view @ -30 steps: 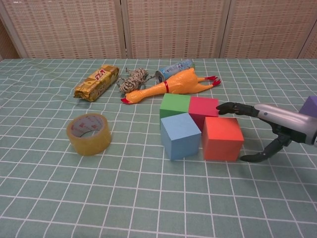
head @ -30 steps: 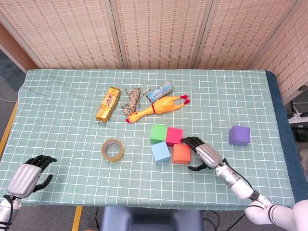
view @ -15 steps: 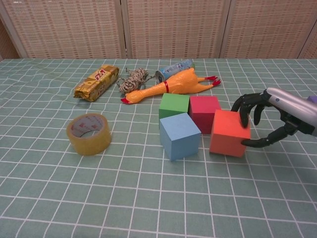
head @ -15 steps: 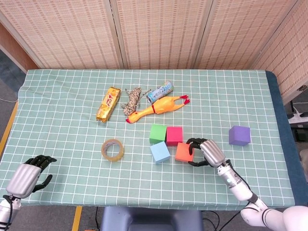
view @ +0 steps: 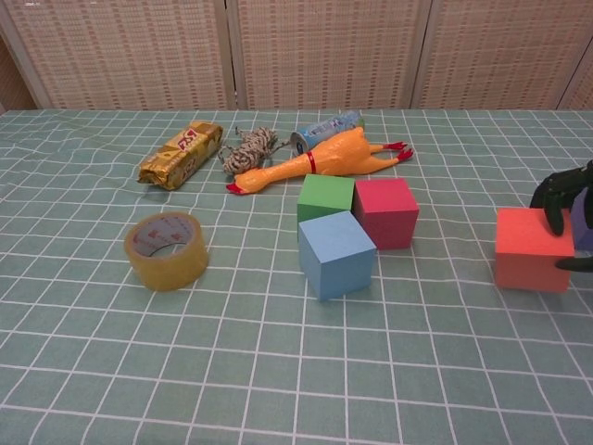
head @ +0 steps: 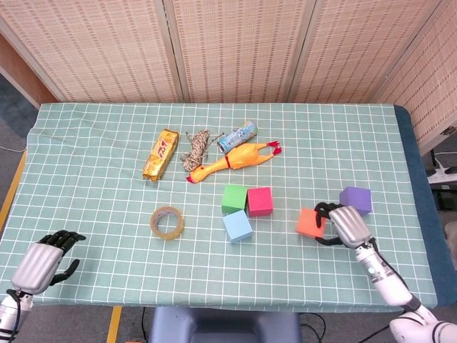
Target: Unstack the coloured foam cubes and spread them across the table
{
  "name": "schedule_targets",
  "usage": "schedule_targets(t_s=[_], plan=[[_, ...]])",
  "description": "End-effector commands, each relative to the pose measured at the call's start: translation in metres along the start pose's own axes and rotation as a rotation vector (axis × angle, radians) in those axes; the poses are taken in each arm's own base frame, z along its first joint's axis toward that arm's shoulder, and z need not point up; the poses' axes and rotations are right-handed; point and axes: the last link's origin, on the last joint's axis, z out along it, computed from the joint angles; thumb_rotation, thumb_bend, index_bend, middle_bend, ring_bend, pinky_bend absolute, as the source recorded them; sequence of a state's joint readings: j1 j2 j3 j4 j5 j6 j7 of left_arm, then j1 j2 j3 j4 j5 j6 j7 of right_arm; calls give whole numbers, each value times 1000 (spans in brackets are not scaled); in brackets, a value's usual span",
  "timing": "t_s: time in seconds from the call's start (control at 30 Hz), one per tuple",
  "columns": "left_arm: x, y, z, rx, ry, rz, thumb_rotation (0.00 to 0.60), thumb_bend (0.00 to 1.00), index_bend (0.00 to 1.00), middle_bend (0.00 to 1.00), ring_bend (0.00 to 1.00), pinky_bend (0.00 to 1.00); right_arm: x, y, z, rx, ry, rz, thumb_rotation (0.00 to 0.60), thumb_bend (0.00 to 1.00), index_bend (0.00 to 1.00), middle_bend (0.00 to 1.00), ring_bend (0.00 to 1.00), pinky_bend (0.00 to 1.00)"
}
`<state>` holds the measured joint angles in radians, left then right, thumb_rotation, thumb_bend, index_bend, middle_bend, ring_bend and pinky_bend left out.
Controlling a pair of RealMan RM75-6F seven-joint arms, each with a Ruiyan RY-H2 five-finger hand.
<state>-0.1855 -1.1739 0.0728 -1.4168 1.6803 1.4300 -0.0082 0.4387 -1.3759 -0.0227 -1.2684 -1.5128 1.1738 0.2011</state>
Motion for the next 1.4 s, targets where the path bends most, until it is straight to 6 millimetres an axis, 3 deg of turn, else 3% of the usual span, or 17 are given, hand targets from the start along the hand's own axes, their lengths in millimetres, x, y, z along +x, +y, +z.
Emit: schedule_targets(t_s=[0.03,0.2,0.37,0.47,0.7,0.9,1.03,1.17,1.4], plan=[[0,0,0,1,1,0,600,382,299,310,260,426,2,13,-15,-66,-79,-66,600,196,504,571,460,508],[1,-3,0,10,1,-6,600,383,299,310,261,426,13,4,-29,-56,-48,-80,600,196,402,521,404,482],[2,-2,-1,7,9,-8,600,383,299,310,261,426,28,-4,-46,-52,-47,-72,600,162,255,310,158,297],[1,-2,0,8,4,-6,600,382,299,310,260,426,35,-7,-52,-55,-69,-64,600,132,187,210,39,238],[-1,-2,1,9,-6,-2,600,382,299,310,261,426,40,-13,-48,-41,-77,-10,600,115,143,154,0,194],[0,-2,1,8,-2,-5,600,384,299,310,260,426,29,-28,-19,54,29,47,600,115,136,154,0,194],[0,-3,1,10,-1,-2,600,382,299,310,261,426,21,-38,16,94,64,60,600,115,130,154,0,194],[0,-4,1,14,-3,0,600,382,299,310,261,426,11,-48,46,102,48,69,600,115,141,154,0,194],[1,-5,1,15,0,0,600,382,299,310,260,426,1,-65,78,106,-18,99,600,115,153,153,0,194]])
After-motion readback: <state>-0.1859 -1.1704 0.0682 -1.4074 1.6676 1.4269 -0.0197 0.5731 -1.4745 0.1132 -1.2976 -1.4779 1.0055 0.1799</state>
